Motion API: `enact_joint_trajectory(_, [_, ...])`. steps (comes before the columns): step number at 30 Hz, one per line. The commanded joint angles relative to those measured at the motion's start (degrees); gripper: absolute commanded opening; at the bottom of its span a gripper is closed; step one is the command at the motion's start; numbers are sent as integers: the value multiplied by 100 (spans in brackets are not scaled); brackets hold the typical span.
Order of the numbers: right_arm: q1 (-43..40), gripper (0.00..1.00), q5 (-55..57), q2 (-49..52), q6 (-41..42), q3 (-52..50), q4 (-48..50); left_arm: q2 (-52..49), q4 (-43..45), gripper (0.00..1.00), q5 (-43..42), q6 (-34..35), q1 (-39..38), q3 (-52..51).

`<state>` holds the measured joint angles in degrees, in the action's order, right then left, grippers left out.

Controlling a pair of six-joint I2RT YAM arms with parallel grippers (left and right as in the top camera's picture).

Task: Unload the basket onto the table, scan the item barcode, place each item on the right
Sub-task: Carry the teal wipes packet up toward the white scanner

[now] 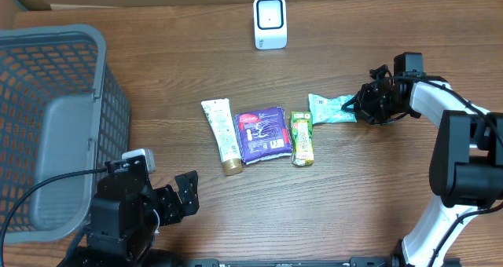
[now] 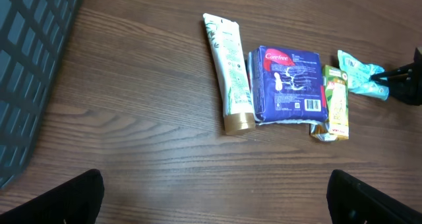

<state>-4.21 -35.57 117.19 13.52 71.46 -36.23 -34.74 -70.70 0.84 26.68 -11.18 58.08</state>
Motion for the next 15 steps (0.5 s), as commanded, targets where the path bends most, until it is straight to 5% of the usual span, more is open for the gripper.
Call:
enact_joint_trajectory(1, [-55, 4, -376, 205, -273, 35, -146, 68, 4, 100, -44, 37, -26, -50])
enact_joint_trajectory(15, [-92, 4, -503, -970, -461, 1700, -1860, 68, 2, 100, -44, 37, -26, -50])
